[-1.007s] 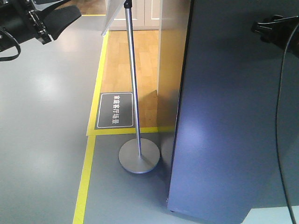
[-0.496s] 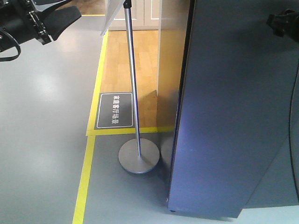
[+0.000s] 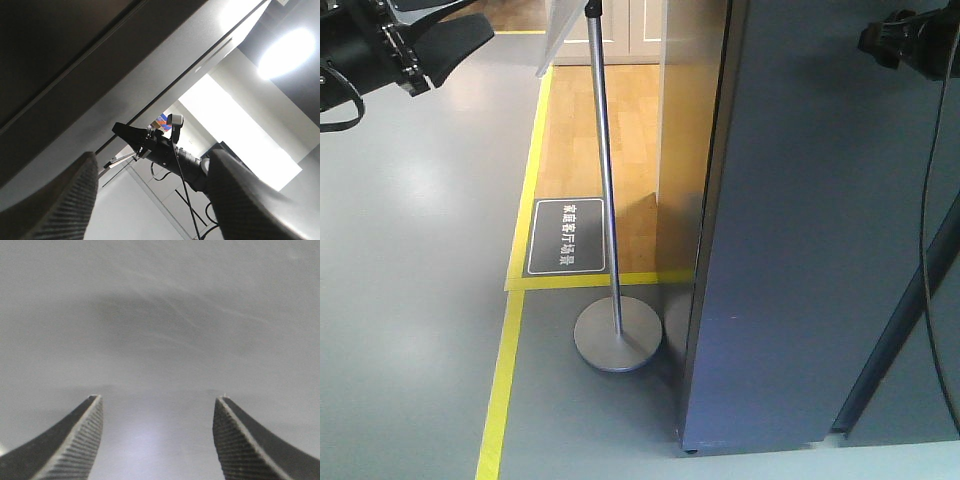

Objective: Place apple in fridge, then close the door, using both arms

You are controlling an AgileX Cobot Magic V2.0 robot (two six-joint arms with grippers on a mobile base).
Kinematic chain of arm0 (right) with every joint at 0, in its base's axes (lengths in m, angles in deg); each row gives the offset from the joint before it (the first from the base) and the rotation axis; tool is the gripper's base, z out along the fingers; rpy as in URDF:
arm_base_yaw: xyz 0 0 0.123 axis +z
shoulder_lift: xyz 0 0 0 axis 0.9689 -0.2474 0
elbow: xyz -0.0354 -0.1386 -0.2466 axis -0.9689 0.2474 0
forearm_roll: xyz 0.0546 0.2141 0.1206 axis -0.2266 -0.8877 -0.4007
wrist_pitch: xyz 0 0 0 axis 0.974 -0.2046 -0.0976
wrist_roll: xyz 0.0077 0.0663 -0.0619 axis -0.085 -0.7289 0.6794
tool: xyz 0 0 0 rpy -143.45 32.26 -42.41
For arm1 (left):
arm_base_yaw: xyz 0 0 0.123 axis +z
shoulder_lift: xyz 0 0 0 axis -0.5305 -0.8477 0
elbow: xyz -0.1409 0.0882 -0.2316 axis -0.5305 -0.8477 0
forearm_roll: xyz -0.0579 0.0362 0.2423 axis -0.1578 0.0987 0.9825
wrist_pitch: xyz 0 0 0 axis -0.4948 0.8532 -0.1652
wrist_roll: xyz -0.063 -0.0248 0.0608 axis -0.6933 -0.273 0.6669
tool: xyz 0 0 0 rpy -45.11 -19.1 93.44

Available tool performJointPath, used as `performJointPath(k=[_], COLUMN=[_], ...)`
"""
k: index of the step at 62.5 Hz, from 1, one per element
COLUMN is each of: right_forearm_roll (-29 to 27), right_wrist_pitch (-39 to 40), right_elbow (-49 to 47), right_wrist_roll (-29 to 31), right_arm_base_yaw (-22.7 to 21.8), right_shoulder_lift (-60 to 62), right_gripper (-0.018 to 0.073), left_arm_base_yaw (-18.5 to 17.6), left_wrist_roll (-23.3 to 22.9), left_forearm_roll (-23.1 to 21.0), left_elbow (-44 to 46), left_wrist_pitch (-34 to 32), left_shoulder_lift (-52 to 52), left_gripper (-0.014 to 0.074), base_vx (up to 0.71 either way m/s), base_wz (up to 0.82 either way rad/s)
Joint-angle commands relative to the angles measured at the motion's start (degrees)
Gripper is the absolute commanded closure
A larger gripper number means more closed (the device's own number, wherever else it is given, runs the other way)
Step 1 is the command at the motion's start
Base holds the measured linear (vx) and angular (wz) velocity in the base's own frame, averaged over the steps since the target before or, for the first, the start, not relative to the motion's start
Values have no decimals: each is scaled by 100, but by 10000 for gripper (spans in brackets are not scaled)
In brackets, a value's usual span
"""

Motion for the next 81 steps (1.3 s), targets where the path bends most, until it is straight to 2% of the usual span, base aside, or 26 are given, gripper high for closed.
performJointPath(k=[1, 15, 25, 32, 38, 45, 49, 61, 65, 72, 81], right_forearm_roll=[-62, -23, -37, -163, -331, -480, -570, -690, -690, -691, -694], right_wrist_pitch=[-77, -790, -1625, -2315, -2903, -3554, -3846, -4214, -4154, -3877, -3284], right_elbow=[-222, -222, -222, -204, -205, -205, -205, 7, 383, 1290, 3044], right_wrist_roll=[-7, -24, 231, 382, 535, 791, 872, 1046, 1162, 1411, 1635], right_arm_base_yaw=[-27, -22, -22, -22, -22, -22, -22, -22, -22, -22, -22], right_shoulder_lift=[353, 676, 1132, 1539, 1858, 2233, 2479, 3349, 3824, 4668, 6143], right_gripper=[90, 115, 212, 338, 454, 577, 572, 566, 566, 566, 566], left_arm_base_yaw=[-2, -2, -8, -20, -20, -20, -25, -165, -207, -206, -206], left_wrist_roll=[-1, -1, -1, -1, -1, -1, -1, -1, -1, -1, -1], left_forearm_roll=[-409, -415, -386, -114, 289, 1036, 1494, 2717, 2860, 2810, 3014], left_elbow=[169, 169, 169, 169, 169, 169, 155, 68, -114, -800, -2176], left_wrist_pitch=[-322, -651, -1076, -1076, -1076, -1076, -1076, -1065, -1065, -931, -212], left_shoulder_lift=[319, 319, 335, 465, 675, 1031, 1265, 2232, 2572, 3347, 4526], left_gripper=[132, 136, 200, 289, 402, 540, 606, 604, 604, 604, 604], base_vx=[0, 0, 0, 0, 0, 0, 0, 0, 0, 0, 0], base_wz=[0, 0, 0, 0, 0, 0, 0, 0, 0, 0, 0])
